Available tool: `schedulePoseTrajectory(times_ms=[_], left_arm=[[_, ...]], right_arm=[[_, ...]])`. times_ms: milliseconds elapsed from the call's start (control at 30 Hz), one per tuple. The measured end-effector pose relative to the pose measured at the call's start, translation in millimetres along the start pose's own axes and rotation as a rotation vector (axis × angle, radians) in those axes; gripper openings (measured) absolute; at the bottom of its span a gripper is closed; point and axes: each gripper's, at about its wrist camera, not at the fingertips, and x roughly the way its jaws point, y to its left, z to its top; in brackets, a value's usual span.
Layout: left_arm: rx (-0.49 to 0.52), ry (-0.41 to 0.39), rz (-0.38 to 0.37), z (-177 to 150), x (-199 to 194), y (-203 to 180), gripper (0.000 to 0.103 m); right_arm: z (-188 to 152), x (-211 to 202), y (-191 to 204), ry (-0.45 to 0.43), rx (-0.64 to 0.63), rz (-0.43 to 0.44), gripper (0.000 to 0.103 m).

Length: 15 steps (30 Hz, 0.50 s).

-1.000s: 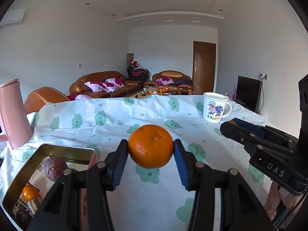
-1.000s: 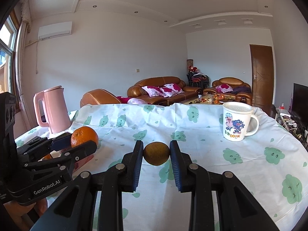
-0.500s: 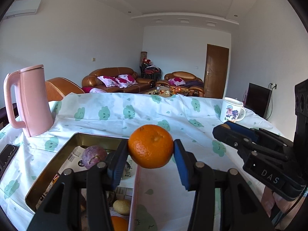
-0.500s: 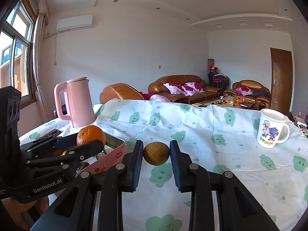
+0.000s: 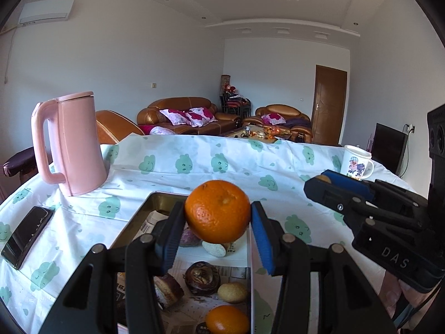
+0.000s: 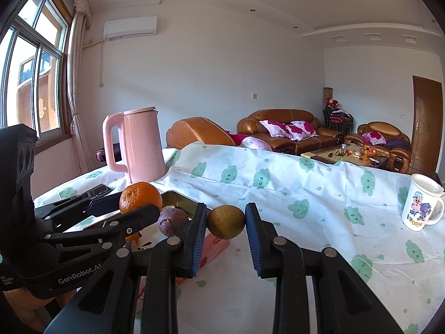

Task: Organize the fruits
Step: 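Carry the orange and small fruit over the tin and open both tools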

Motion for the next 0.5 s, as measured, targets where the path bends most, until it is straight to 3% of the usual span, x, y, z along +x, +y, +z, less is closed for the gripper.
schedulePoseTrajectory(times_ms=[500], left_arm=[[-0.052,0.085,0.093,1,16,58,0.049]], right_arm=[[4,48,49,0.064,-0.05,0.106,0.03]])
